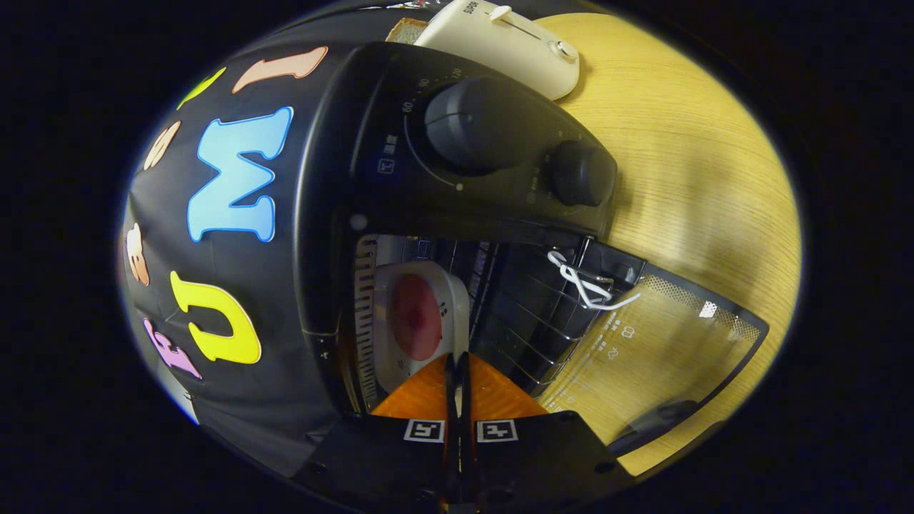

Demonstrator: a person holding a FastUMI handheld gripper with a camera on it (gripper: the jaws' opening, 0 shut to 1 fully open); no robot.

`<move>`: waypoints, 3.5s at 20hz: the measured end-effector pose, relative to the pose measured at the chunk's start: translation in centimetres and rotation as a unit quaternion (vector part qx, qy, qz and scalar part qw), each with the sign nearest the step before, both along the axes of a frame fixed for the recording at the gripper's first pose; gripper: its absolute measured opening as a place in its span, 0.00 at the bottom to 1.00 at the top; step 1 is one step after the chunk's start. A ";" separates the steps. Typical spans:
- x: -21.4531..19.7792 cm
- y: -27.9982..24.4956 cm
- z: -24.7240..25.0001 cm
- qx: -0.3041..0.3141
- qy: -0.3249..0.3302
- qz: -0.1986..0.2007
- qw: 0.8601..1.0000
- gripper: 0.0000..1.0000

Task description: Open the toaster oven, put the food inside, and close the toaster oven door.

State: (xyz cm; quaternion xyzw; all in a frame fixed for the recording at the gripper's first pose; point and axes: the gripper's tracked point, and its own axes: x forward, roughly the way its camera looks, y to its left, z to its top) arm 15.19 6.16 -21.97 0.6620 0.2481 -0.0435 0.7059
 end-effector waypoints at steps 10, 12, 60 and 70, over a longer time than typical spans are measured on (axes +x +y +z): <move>-1.7 0.8 2.0 -0.003 -0.024 0.021 0.999 0.21; -2.7 1.4 2.4 -0.013 -0.029 0.033 0.999 0.29; -15.3 2.7 -12.2 -0.525 0.125 0.340 0.770 0.99; -17.0 2.8 -6.2 -0.562 0.062 0.333 0.755 0.99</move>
